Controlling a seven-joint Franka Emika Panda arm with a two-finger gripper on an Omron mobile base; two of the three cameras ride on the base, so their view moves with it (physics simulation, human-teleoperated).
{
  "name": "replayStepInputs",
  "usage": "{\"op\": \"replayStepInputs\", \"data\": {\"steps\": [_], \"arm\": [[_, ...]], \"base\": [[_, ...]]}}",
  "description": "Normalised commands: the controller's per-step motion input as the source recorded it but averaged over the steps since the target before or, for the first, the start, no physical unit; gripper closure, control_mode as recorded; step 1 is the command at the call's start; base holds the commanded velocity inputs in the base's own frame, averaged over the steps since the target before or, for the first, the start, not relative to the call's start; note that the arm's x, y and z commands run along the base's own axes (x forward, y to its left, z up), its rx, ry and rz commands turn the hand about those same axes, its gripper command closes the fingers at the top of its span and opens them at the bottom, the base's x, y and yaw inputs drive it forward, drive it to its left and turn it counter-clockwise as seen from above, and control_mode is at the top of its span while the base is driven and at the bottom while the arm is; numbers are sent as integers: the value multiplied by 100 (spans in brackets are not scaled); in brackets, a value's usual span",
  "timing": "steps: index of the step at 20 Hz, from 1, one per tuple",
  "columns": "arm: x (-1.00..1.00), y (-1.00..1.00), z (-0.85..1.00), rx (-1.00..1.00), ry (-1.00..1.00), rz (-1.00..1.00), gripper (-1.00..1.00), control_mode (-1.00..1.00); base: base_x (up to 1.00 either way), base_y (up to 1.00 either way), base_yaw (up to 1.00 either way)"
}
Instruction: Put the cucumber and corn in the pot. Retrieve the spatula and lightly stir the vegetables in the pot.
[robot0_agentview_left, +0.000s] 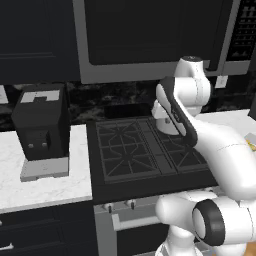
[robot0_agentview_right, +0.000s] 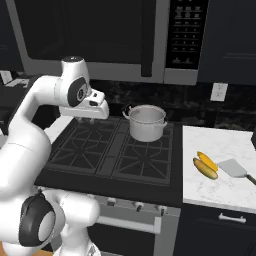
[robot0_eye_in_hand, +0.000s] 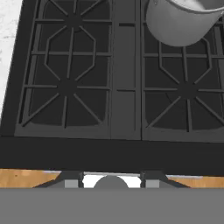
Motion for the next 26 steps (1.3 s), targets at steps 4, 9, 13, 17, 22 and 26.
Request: {"op": "replayStepInputs", "data": {"steps": [4,9,13,17,22,26], "arm": [[-16,0,-10,-2,0,0,-100,-100],[-36,0,-44,-7,0,0,-100,-100],[0,0,-42,-5,0,0,-100,-100],[0,0,-1,0,2,0,-100,-100],[0,0,0,0,0,0,-100,100],[0,0,0,0,0,0,-100,100]], "base": [[0,0,0],[0,0,0],[0,0,0],[0,0,0],[0,-1,0],[-2,-43,0]]}}
